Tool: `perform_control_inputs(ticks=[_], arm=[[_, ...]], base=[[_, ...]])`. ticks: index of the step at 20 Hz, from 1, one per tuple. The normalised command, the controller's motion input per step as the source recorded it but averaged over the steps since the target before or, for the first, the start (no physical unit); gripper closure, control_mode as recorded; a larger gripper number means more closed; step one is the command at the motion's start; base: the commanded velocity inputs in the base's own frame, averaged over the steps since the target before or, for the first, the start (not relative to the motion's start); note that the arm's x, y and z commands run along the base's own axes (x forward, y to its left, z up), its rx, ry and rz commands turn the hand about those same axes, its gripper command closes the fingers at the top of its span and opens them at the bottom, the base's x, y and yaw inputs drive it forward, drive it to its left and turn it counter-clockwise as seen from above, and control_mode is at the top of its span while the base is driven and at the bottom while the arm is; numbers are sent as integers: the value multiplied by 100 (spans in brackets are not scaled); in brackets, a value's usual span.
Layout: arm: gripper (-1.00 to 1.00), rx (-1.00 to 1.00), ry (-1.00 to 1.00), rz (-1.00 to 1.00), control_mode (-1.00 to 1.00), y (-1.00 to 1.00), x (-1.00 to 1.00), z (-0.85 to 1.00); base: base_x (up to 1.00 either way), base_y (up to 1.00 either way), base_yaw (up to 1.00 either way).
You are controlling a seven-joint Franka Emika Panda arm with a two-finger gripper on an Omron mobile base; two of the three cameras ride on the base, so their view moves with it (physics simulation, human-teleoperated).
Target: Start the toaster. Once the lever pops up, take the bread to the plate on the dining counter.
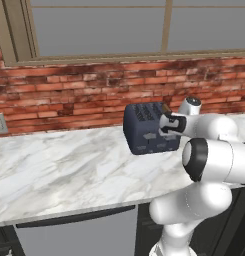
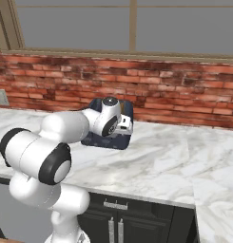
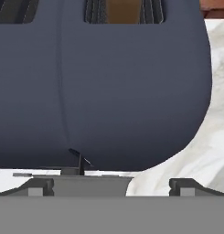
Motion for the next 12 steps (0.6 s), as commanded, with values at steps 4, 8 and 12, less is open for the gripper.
perform_control_inputs(ticks=[4, 8, 12], arm=[[-100, 0, -1, 0, -100, 0, 0, -16], [-100, 0, 0, 0, -100, 0, 0, -18], [-100, 0, -2, 0, -100, 0, 0, -19]], base=[[0, 0, 0], [0, 0, 0], [0, 0, 0]])
